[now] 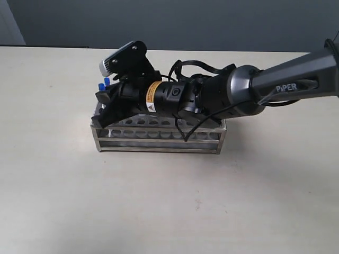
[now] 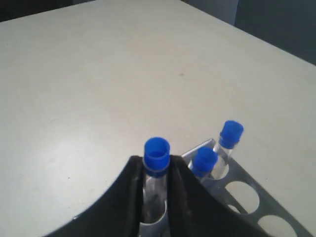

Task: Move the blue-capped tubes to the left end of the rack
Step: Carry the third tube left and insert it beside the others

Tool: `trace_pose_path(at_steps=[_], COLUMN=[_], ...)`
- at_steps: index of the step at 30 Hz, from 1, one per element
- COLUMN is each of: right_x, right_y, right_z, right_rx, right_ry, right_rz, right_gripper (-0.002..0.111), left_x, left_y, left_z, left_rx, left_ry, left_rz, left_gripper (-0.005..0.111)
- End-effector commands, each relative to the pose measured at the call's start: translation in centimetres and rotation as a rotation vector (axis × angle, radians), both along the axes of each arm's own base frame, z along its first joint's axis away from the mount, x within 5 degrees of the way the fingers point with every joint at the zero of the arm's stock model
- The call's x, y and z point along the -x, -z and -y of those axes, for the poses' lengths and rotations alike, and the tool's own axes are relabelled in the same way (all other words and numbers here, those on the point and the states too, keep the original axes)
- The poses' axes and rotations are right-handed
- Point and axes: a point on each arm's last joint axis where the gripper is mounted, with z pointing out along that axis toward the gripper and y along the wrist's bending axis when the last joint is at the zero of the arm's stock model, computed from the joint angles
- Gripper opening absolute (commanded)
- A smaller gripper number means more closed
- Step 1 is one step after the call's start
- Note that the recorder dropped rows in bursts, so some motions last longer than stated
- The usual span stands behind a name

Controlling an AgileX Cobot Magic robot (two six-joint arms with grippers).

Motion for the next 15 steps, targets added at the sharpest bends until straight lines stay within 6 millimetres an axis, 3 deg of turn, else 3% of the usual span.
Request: trace_pose_path(at_steps=[1,10,12,15], right_x=[0.17,0.14,0.14,0.19], right_y=[1.00,1.37,1.39,1.42], right_z=[-0.29,-0.20,-0.19,-0.22], right_rx=[0.028,0.019,0.020,0.024], right_ry=[-0.001,0.031,0.033,0.033], right_rz=[-0.025,-0.082,-0.084,-0.086], right_gripper=[-0.001,0.000,0.008,0.030], left_x=[0.03,0.02,0.02,0.02], left_y=[-0.02,-0.01,-0.01,-0.01], left_z=[0.05,0.00,0.00,0.00], left_rx=[0.009,-0.008,-0.008,-0.008], left_ry=[0.007,0.005,0.005,0.005], left_rz=[0.003,0.008,0.008,0.008], left_gripper=[0.000,0.000,0.000,0.000])
